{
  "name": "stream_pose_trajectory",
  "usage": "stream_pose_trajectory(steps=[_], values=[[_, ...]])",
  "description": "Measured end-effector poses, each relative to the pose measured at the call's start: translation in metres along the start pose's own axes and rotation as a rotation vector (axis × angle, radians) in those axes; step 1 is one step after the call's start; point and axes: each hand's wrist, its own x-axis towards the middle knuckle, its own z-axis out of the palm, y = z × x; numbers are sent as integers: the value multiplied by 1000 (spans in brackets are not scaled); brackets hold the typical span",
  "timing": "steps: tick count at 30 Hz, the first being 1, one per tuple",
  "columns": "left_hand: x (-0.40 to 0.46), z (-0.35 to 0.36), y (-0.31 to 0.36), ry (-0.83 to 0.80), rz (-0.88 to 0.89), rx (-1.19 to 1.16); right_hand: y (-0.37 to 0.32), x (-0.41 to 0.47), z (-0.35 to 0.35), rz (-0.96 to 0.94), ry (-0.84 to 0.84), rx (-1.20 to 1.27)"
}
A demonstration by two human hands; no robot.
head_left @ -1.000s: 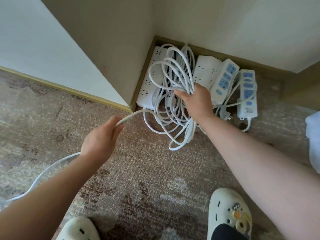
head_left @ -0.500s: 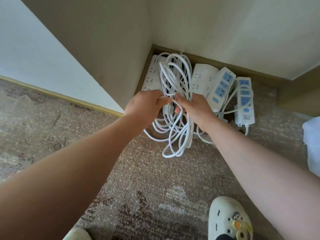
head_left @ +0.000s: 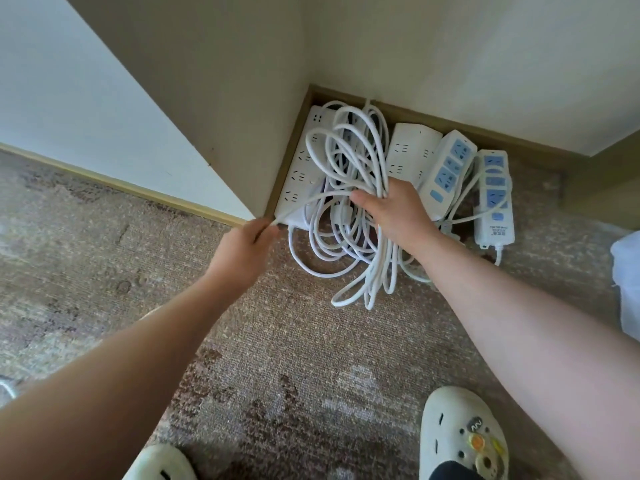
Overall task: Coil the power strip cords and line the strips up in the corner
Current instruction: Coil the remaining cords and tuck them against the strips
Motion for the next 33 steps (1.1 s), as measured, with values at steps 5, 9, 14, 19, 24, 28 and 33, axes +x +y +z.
stream_pose_trajectory(steps=[5,9,14,19,24,28,33], values=[[-56,6,-59,-69,-78,9,5,1,5,13,65,-51],[-74,6,-66,-83,-157,43,8,0,6,33,129,-131],[-12,7,28,8,78,-46,5,-2,7,19,59,-197],[27,21,66,-13,59,-72,8,0,7,40,99,-203],[-14,25,-4,9,-99,-47,12,3,9,92,178,-195],[-56,15,-39,-28,-163,-12,10,1,11,89,195,-227],[-16,18,44,128,8,-62,8,-3,13,37,141,-217]])
